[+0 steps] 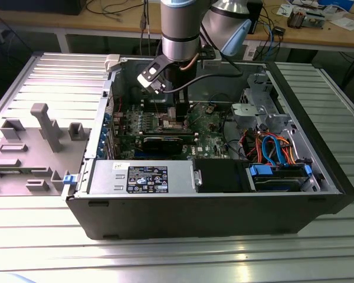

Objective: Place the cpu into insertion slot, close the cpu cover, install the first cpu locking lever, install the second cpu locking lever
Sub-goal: 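Place the cpu into insertion slot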

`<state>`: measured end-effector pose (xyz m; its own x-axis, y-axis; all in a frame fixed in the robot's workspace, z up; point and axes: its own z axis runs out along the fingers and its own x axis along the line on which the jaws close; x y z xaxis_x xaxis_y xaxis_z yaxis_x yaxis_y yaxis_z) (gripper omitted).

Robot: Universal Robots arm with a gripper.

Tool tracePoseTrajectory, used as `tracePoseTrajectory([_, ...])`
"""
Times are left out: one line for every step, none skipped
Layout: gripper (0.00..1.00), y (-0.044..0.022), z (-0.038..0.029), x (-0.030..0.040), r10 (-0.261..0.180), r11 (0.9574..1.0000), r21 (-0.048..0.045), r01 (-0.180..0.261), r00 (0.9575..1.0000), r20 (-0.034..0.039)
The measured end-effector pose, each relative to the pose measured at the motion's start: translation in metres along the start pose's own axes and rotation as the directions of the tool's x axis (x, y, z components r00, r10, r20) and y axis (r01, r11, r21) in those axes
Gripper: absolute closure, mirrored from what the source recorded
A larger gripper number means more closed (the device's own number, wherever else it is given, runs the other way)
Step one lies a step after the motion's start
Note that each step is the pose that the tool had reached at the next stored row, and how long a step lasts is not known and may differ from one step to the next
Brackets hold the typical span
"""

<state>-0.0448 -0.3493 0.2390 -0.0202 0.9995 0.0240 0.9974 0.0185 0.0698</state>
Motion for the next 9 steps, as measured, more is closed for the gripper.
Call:
tracePoseTrajectory([0.46, -0.0004, 0.0008, 0.0000, 0.000, 1.0000, -0.0008, 0.000, 1.0000, 0.0000])
tracePoseTrajectory([0.46, -0.0006, 0.0013, 0.0000, 0.000, 1.0000, -0.0016, 0.000, 1.0000, 0.0001])
tracePoseTrajectory([0.46, -0.0009, 0.0016, -0.0001, 0.000, 1.0000, -0.0026, 0.000, 1.0000, 0.0002])
tracePoseTrajectory([0.46, -0.0017, 0.0021, -0.0001, 0.000, 1.0000, -0.0048, 0.000, 1.0000, 0.0003])
tracePoseTrajectory([0.46, -0.0030, 0.0025, 0.0000, 0.000, 1.0000, -0.0060, 0.000, 1.0000, 0.0001])
tracePoseTrajectory([0.46, -0.0042, 0.0028, 0.0000, 0.000, 1.0000, -0.0065, 0.000, 1.0000, 0.0002])
tracePoseTrajectory([0.46, -0.0052, 0.0035, 0.0002, 0.000, 1.0000, -0.0073, 0.000, 1.0000, 0.0000])
tracePoseTrajectory([0.46, -0.0061, 0.0048, 0.0005, 0.001, 1.0000, -0.0078, -0.001, 1.0000, 0.0003])
tracePoseTrajectory([0.46, -0.0063, 0.0058, 0.0009, 0.003, 1.0000, -0.0083, -0.003, 1.0000, 0.0004])
